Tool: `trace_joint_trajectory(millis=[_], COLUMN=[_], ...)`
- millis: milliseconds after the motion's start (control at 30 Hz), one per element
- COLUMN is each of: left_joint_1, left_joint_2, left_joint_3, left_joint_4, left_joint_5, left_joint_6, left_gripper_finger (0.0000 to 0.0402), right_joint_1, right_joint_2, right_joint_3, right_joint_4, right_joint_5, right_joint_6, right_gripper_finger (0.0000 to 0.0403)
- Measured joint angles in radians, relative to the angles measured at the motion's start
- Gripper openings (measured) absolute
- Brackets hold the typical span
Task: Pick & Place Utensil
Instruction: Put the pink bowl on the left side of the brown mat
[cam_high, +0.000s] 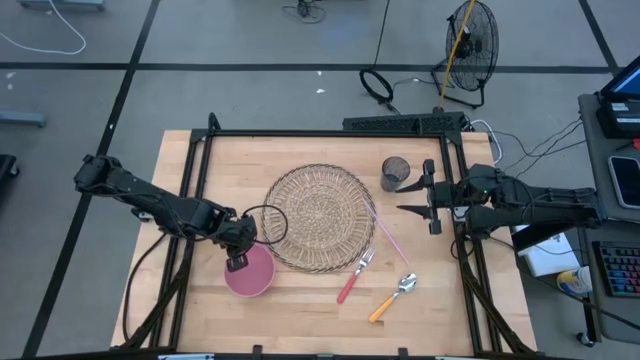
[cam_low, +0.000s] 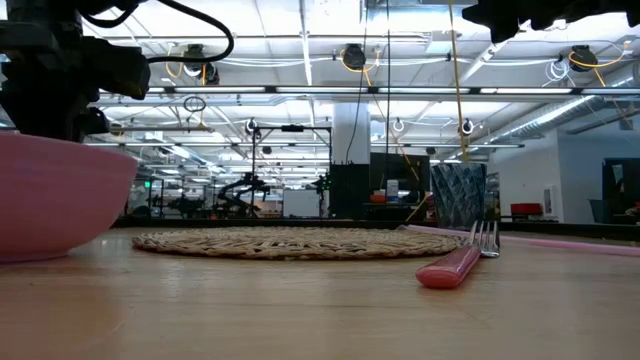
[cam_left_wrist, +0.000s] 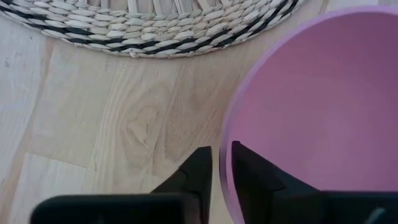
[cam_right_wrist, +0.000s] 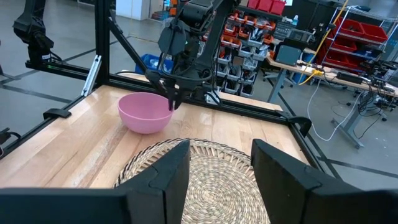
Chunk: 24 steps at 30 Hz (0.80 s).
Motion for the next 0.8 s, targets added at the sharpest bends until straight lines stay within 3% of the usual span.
trace_joint_trajectory(millis=[167, 800], left_joint_1=[0.0, 0.0], left_joint_2=[0.0, 0.0], left_joint_3=[0.0, 0.0], left_joint_4=[0.0, 0.001], left_joint_5=[0.0, 0.0], left_joint_6=[0.0, -0.001], left_gripper_finger=[0.0078, 0.0019], right_joint_1=[0.0, 0.0], right_joint_2=[0.0, 0.0], right_joint_3=[0.0, 0.0], right_joint_4=[0.0, 0.0], right_joint_5=[0.0, 0.0], right_joint_6=[0.0, 0.0], right_gripper_finger=[0.016, 0.016])
